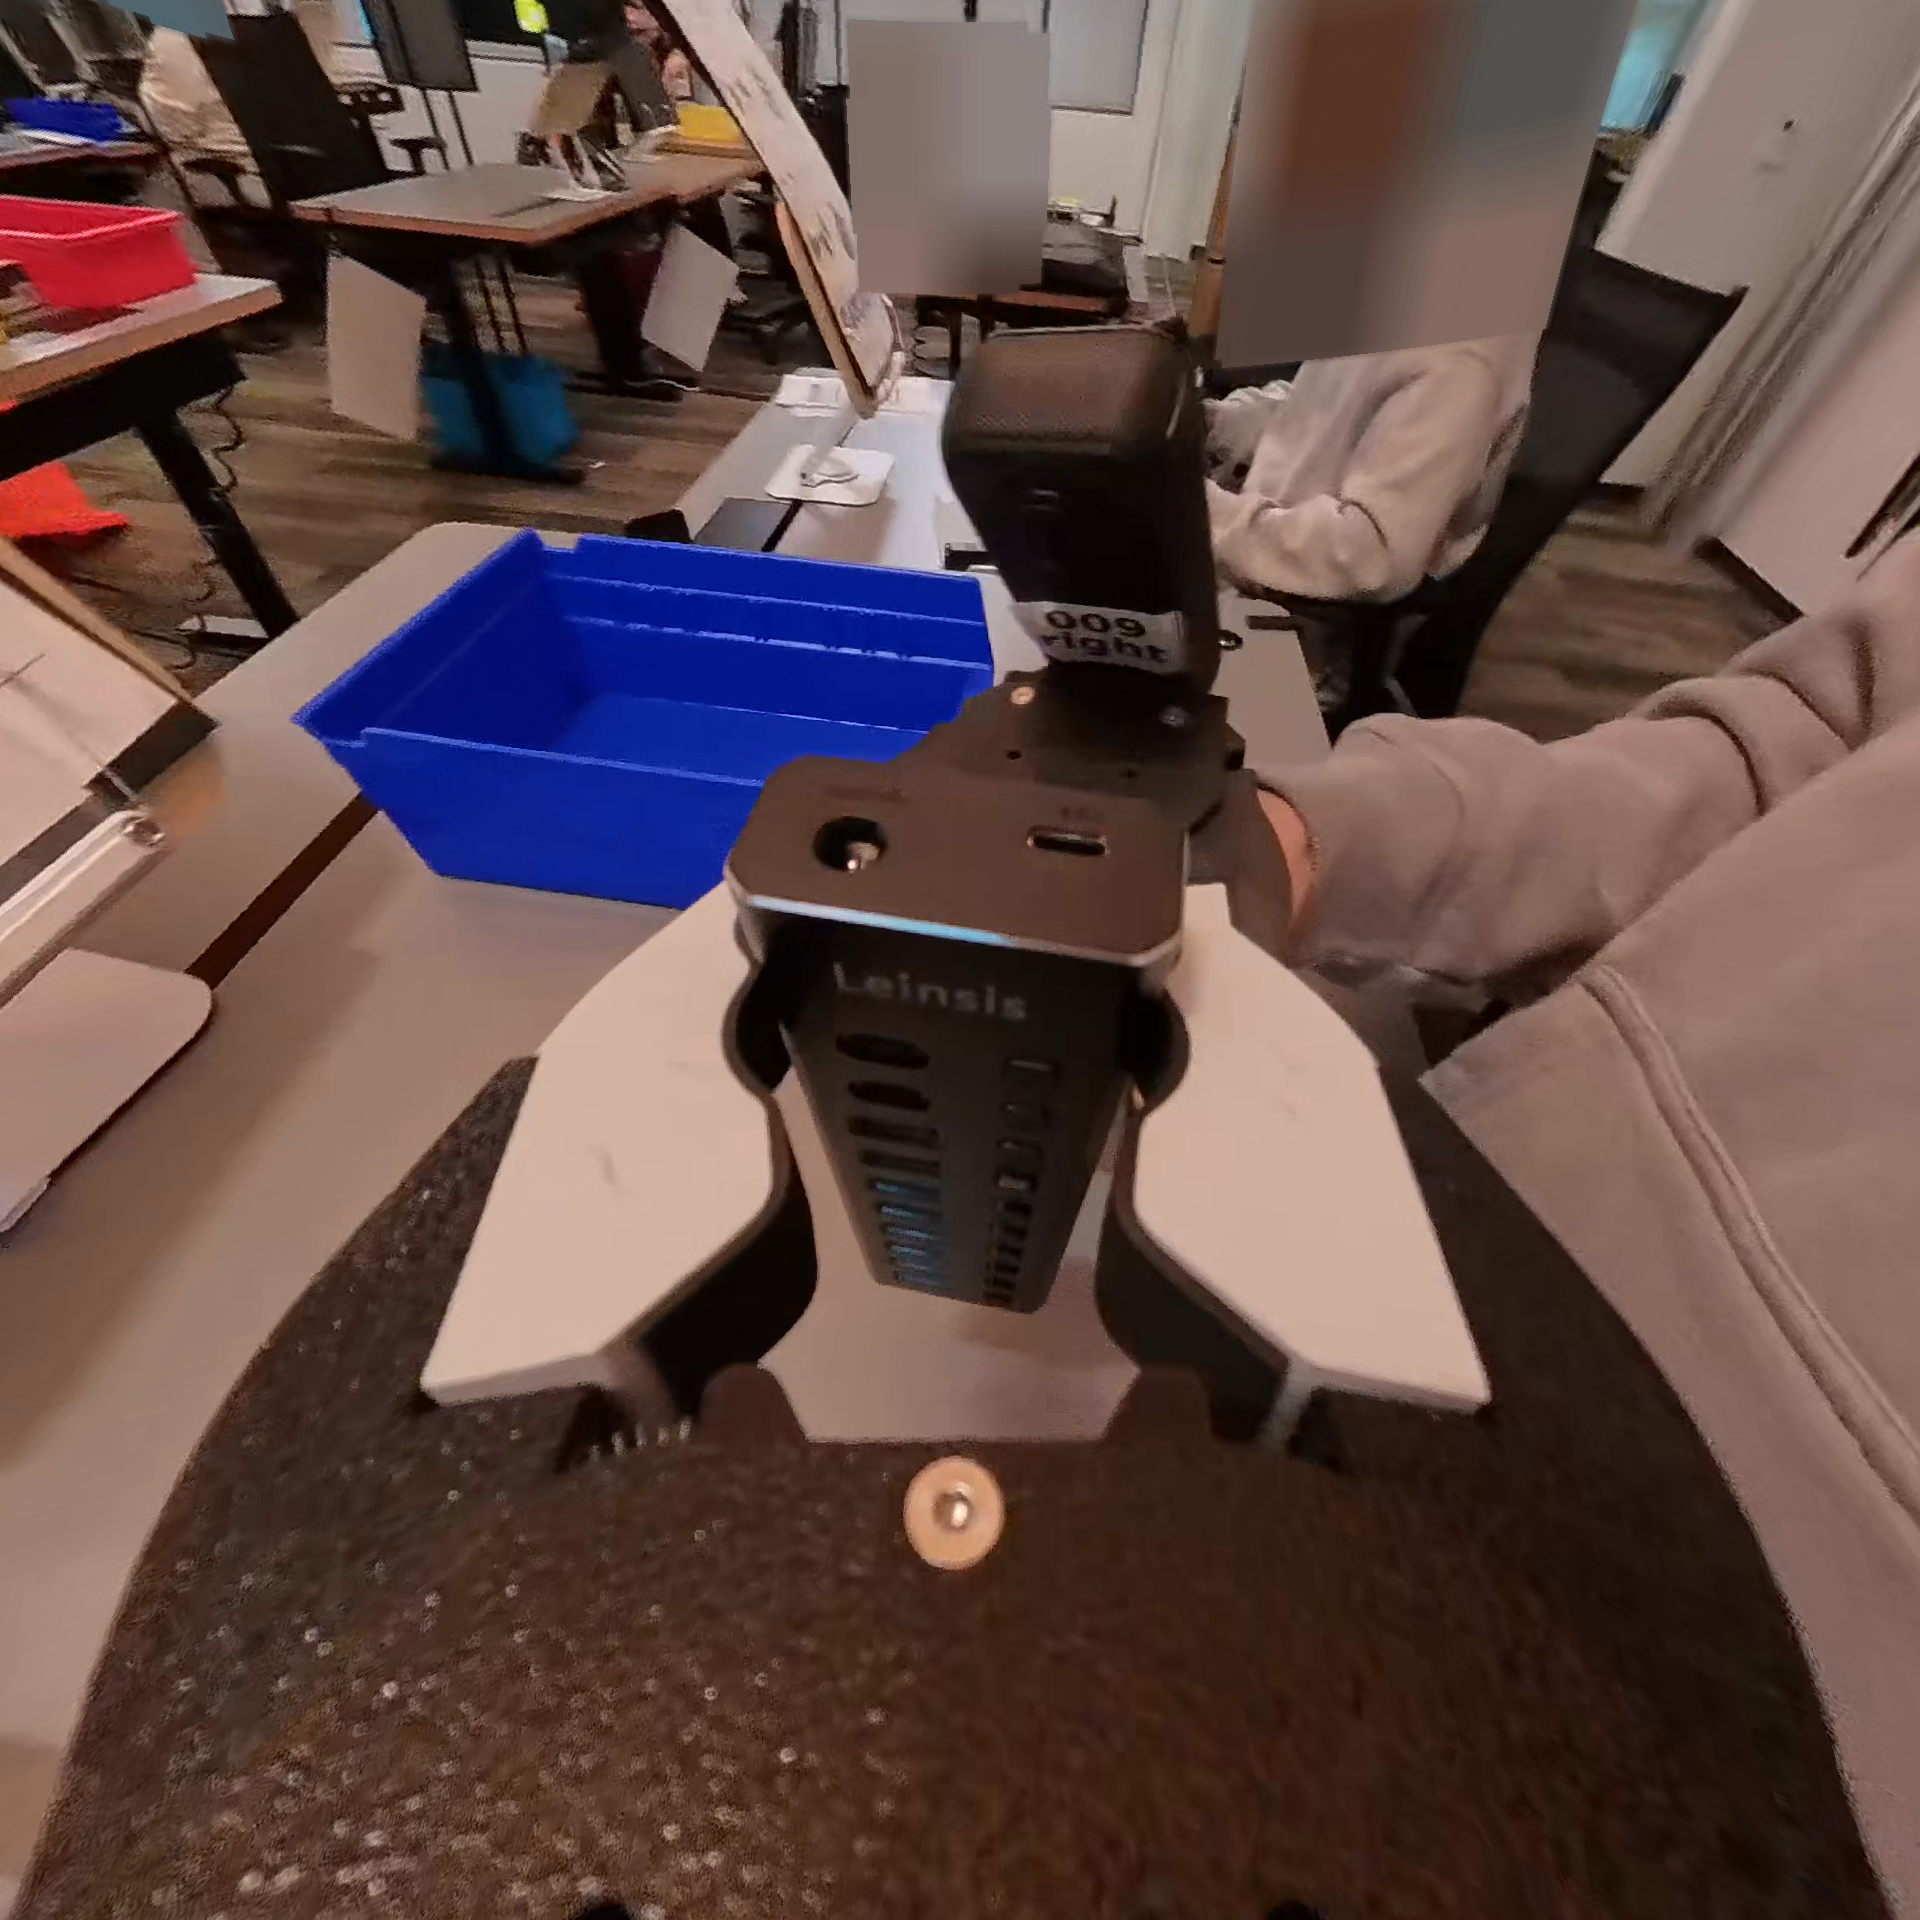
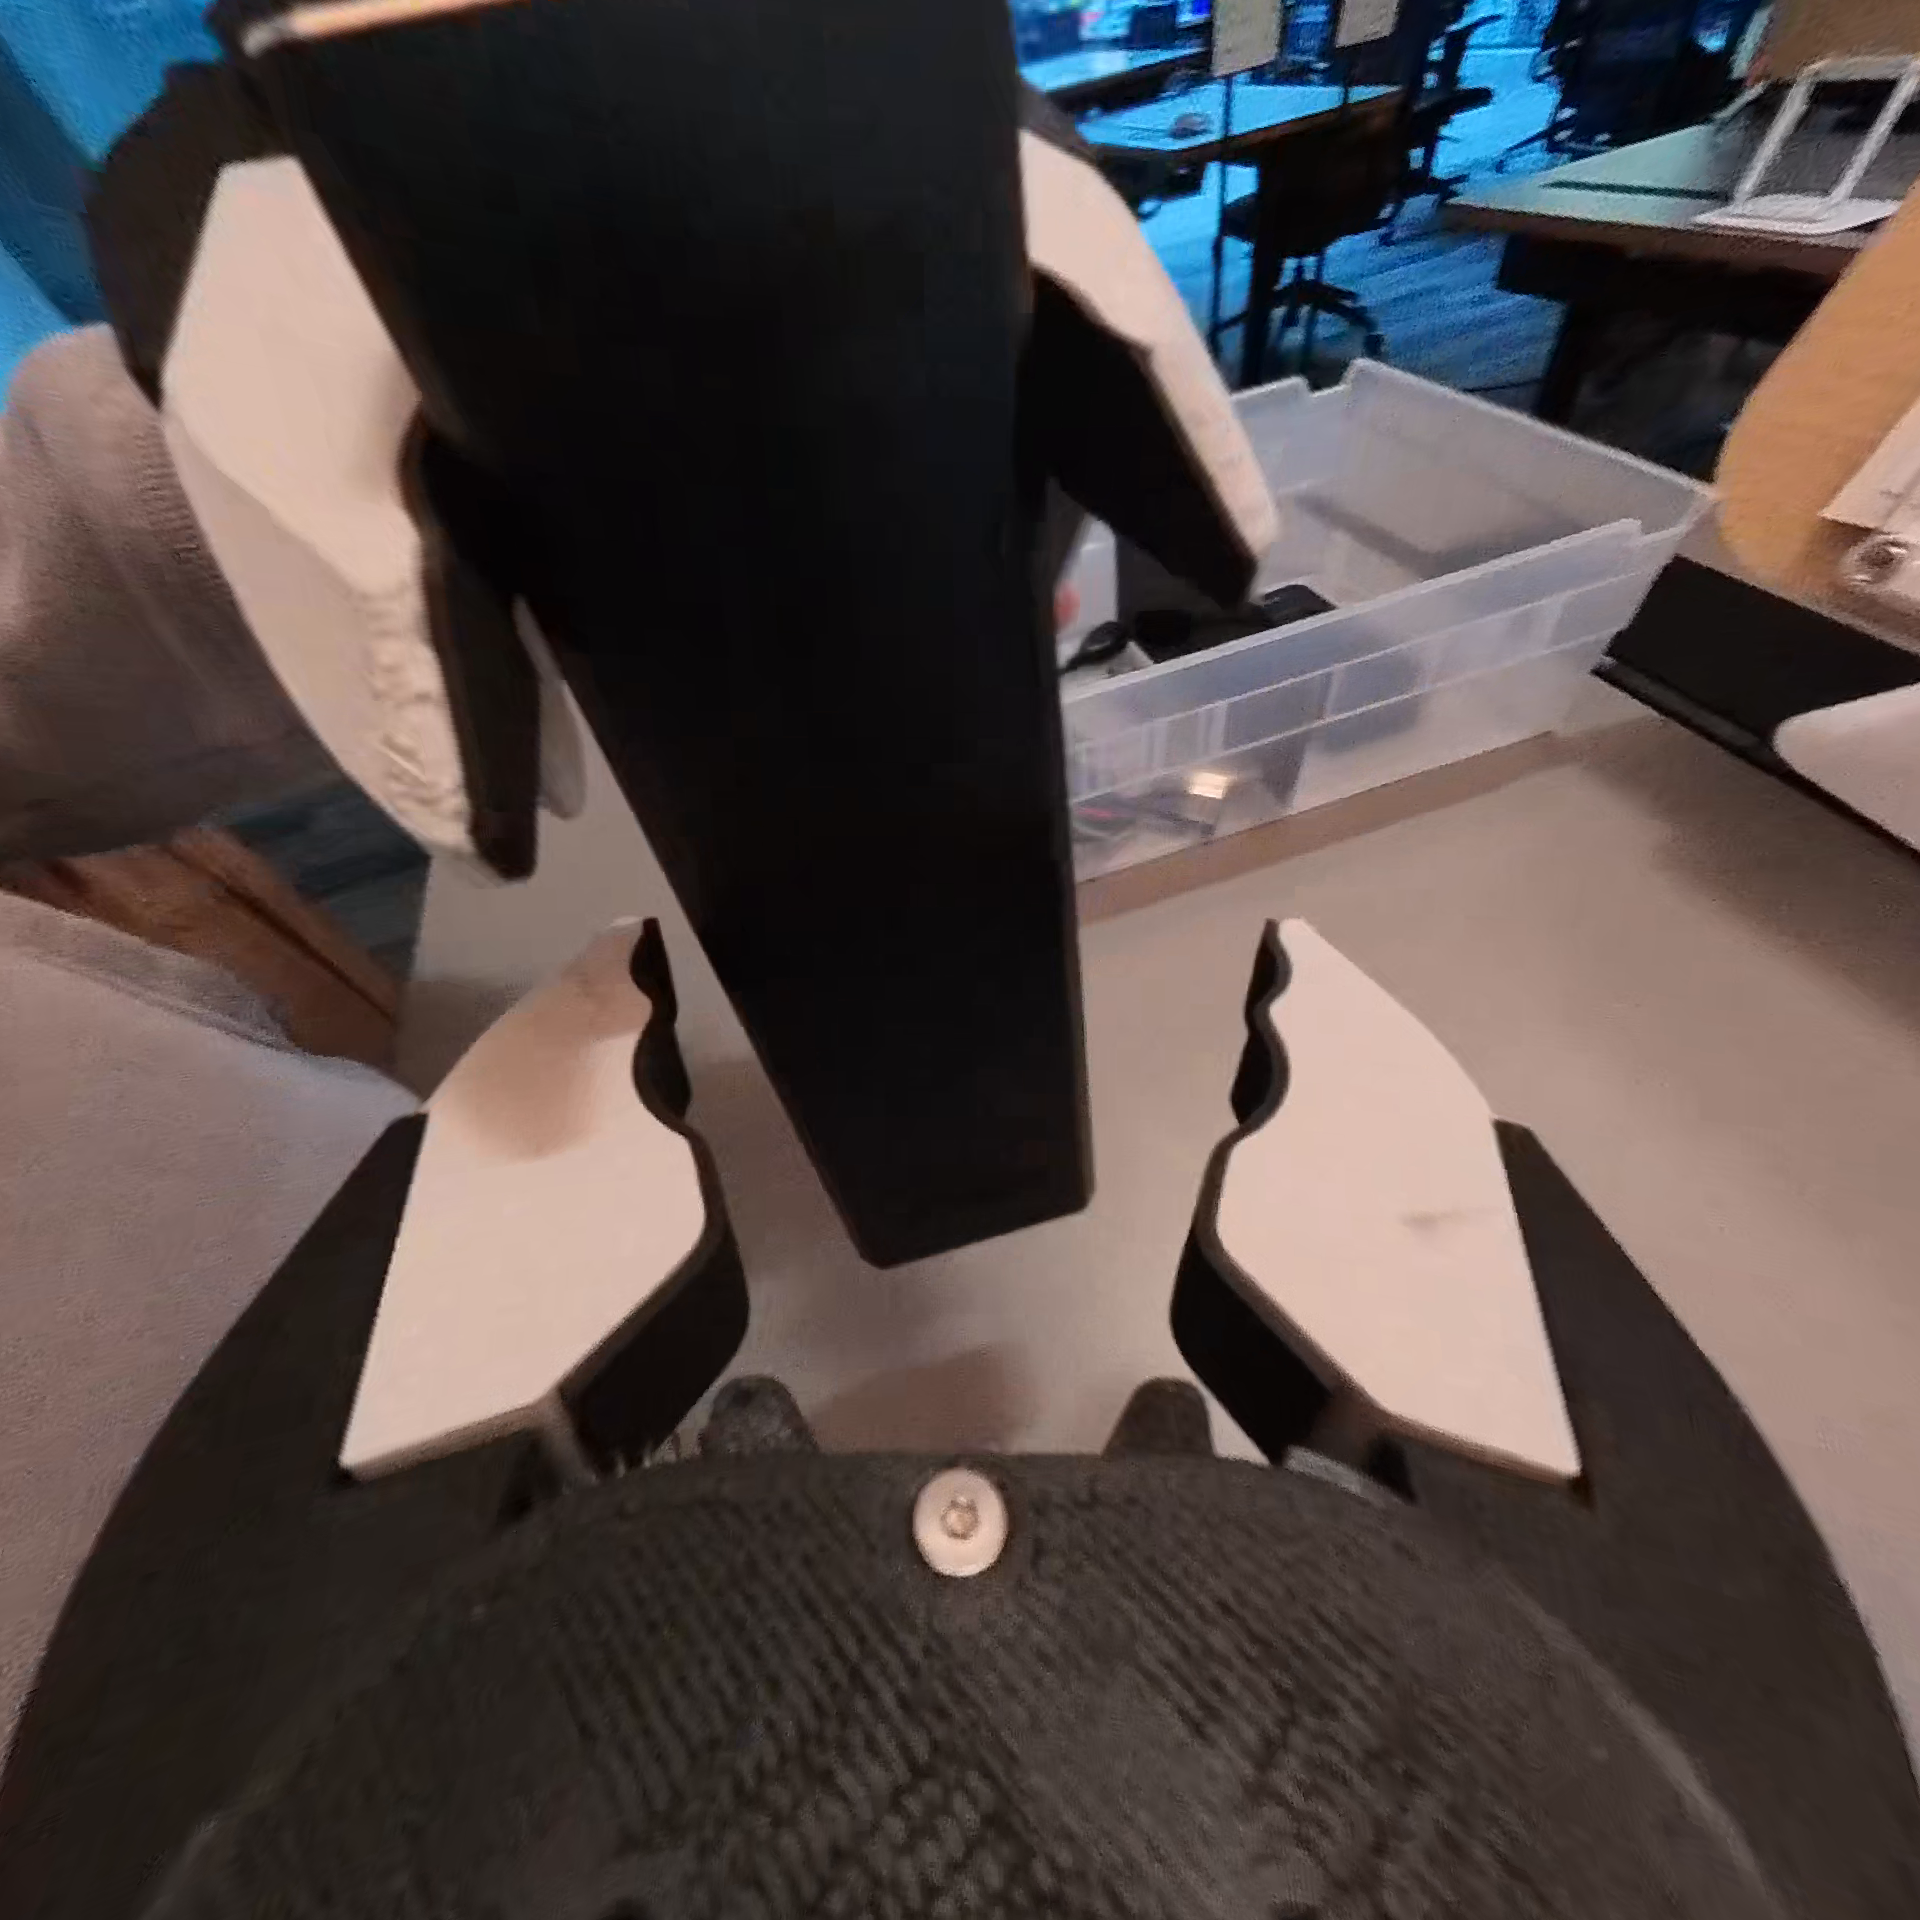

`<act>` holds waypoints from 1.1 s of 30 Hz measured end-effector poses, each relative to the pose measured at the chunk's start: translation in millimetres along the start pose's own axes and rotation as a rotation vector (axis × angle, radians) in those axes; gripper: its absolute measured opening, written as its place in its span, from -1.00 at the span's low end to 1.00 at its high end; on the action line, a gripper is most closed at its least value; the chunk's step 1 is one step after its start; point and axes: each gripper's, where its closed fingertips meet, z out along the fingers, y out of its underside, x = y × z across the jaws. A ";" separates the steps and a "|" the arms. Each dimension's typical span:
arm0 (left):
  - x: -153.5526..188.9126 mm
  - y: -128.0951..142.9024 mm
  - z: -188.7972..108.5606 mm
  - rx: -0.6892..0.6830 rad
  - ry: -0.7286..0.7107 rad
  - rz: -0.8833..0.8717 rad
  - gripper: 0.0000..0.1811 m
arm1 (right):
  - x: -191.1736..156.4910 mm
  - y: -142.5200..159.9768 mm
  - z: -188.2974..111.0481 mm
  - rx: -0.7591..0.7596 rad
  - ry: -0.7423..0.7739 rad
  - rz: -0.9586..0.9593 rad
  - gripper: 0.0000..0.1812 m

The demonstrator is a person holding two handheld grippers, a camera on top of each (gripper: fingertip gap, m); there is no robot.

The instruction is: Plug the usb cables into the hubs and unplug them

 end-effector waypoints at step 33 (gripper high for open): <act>22.0 12.3 -1.8 -0.227 0.073 0.172 -0.34 | -24.2 14.4 4.5 0.020 -0.137 -0.107 -0.18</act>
